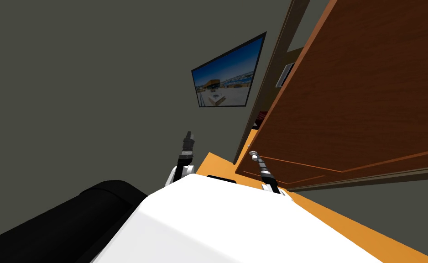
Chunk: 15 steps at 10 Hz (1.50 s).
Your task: Pull the door open
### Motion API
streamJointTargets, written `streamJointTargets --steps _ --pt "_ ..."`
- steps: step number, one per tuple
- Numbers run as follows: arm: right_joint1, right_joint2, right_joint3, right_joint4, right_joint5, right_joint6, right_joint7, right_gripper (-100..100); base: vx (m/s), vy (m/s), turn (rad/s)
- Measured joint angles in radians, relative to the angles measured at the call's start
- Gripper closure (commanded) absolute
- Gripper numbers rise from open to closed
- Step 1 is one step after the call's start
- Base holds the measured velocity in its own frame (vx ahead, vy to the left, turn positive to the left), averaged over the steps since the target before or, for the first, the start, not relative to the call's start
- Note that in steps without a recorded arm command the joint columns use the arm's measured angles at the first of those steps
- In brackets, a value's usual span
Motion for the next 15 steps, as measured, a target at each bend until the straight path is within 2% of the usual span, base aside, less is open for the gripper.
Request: streamJointTargets --steps 2,3,4,7,9,10,12,14,15 --pt "-0.018 -0.007 0.007 0.039 -0.020 -0.017 -0.044 100 -0.028 -0.011 0.023" --pt "0.002 -0.002 0.010 0.003 -0.021 -0.003 -0.055 100 -0.031 -0.012 0.050" --pt "0.000 -0.006 0.016 0.005 -0.031 0.004 -0.079 100 -0.054 -0.024 0.096" --pt "-0.016 -0.010 0.030 0.036 -0.071 -0.008 -0.152 100 -0.042 -0.027 0.051" --pt "-0.013 -0.010 0.041 0.023 -0.089 0.004 -0.198 100 -0.052 -0.020 0.077" --pt "0.006 -0.008 0.048 -0.012 -0.106 0.022 -0.227 100 -0.050 -0.027 0.036" --pt "-0.013 -0.011 0.058 0.027 -0.128 0.009 -0.276 100 -0.046 -0.017 0.045" --pt "-0.005 -0.011 0.068 0.012 -0.148 0.018 -0.323 100 -0.043 -0.017 0.058" --pt "-0.012 -0.013 0.071 0.025 -0.155 0.016 -0.342 100 -0.042 -0.022 0.062"
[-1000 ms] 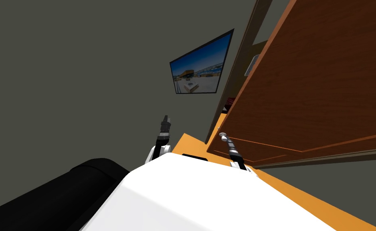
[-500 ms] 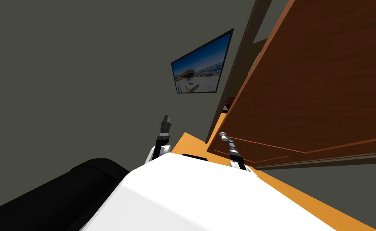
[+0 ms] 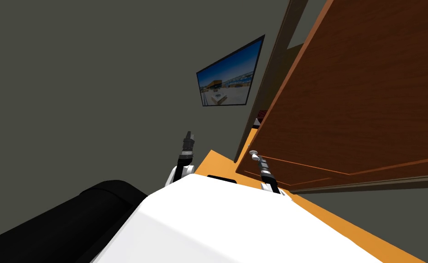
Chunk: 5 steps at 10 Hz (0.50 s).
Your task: Pull the door open
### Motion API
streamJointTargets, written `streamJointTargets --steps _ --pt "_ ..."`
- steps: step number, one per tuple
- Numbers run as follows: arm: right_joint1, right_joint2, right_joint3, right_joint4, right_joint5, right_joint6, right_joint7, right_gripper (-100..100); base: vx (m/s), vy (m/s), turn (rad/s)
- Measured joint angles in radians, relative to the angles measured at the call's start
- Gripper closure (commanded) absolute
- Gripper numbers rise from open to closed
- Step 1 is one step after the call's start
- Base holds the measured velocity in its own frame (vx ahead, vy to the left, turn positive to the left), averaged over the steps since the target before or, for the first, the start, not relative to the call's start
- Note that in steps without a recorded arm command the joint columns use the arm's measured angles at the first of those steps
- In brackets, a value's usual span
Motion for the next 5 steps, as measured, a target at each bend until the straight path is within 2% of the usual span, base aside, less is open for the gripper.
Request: streamJointTargets --steps 1,3,5 --pt "0.000 0.000 0.006 0.000 -0.013 0.001 -0.025 100 -0.070 -0.033 0.104" --pt "-0.005 -0.004 0.020 0.015 -0.038 -0.007 -0.082 100 -0.033 -0.016 0.014" --pt "0.009 0.003 0.025 -0.019 -0.053 0.017 -0.108 100 -0.049 -0.018 0.084"
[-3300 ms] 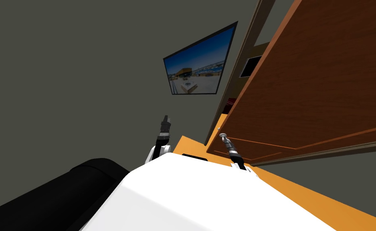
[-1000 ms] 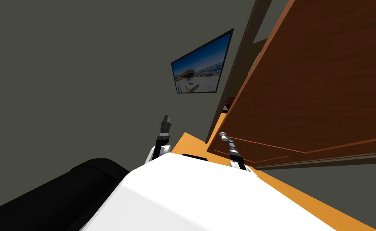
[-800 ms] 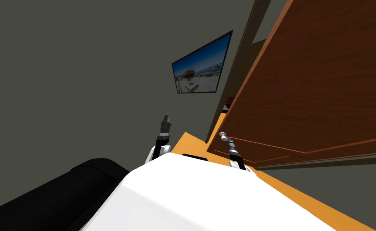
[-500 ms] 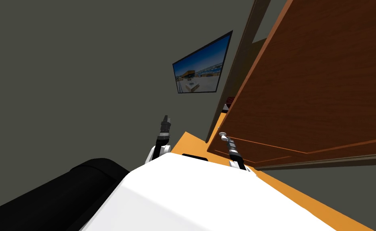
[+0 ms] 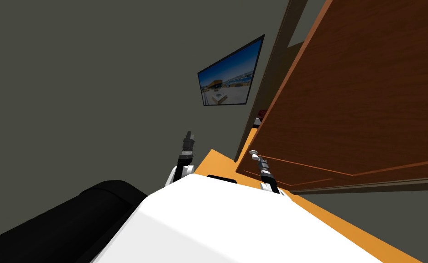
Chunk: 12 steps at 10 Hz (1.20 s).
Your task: Pull the door open
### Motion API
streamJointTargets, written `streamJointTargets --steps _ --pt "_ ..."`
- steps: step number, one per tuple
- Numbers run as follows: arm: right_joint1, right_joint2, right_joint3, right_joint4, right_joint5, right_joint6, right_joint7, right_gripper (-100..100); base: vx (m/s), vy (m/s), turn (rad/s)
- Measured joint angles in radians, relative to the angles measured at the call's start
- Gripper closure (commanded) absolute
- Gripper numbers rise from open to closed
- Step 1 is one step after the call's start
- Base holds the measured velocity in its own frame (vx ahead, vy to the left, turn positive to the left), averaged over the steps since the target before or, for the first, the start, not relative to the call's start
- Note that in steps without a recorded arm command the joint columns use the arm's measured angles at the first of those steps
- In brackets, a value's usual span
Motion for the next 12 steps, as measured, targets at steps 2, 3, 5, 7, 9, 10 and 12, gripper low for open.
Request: streamJointTargets --steps 2,3,5,7,9,10,12 --pt "0.003 0.000 0.011 -0.008 -0.026 0.009 -0.049 100 -0.044 -0.023 0.055" --pt "0.002 -0.001 0.018 -0.005 -0.039 0.010 -0.075 100 -0.040 -0.011 0.039" --pt "0.010 -0.004 0.029 -0.018 -0.058 0.020 -0.127 100 -0.056 -0.020 0.082" --pt "0.010 -0.003 0.040 -0.023 -0.085 0.029 -0.177 100 -0.055 -0.024 0.048" --pt "-0.005 -0.004 0.052 0.015 -0.104 0.010 -0.226 100 -0.026 -0.006 0.025" --pt "0.009 0.002 0.052 -0.004 -0.106 0.015 -0.230 -100 -0.022 -0.023 -0.026" --pt "-0.001 -0.008 0.048 0.001 -0.126 0.013 -0.269 -100 -0.070 -0.009 0.036"
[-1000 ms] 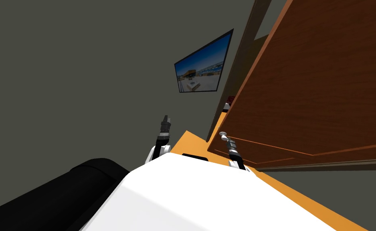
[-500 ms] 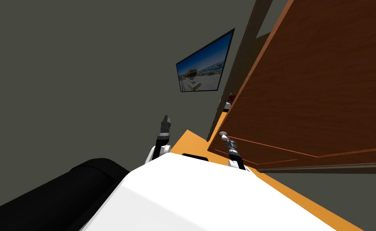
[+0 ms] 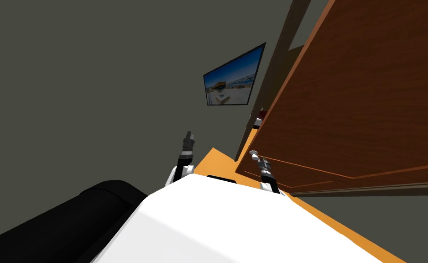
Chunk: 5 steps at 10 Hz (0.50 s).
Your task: Pull the door open
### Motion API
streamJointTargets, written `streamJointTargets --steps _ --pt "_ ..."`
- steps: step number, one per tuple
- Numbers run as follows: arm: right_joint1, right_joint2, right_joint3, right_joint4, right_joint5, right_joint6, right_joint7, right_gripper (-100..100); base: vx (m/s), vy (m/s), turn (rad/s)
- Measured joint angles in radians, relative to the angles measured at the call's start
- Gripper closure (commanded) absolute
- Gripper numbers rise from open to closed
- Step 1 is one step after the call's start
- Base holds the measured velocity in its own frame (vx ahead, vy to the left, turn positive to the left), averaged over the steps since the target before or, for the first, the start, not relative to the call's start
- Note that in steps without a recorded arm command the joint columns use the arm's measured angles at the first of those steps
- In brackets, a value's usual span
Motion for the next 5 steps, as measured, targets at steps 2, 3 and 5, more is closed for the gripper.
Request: streamJointTargets --steps 2,3,5 --pt "-0.008 0.014 0.016 0.021 -0.013 -0.003 -0.054 -100 -0.067 0.020 0.042" --pt "-0.005 0.019 0.020 0.010 -0.016 0.000 -0.070 -100 -0.050 0.013 0.017" --pt "-0.010 0.025 0.029 0.003 -0.033 0.009 -0.119 -100 -0.063 -0.008 0.026"
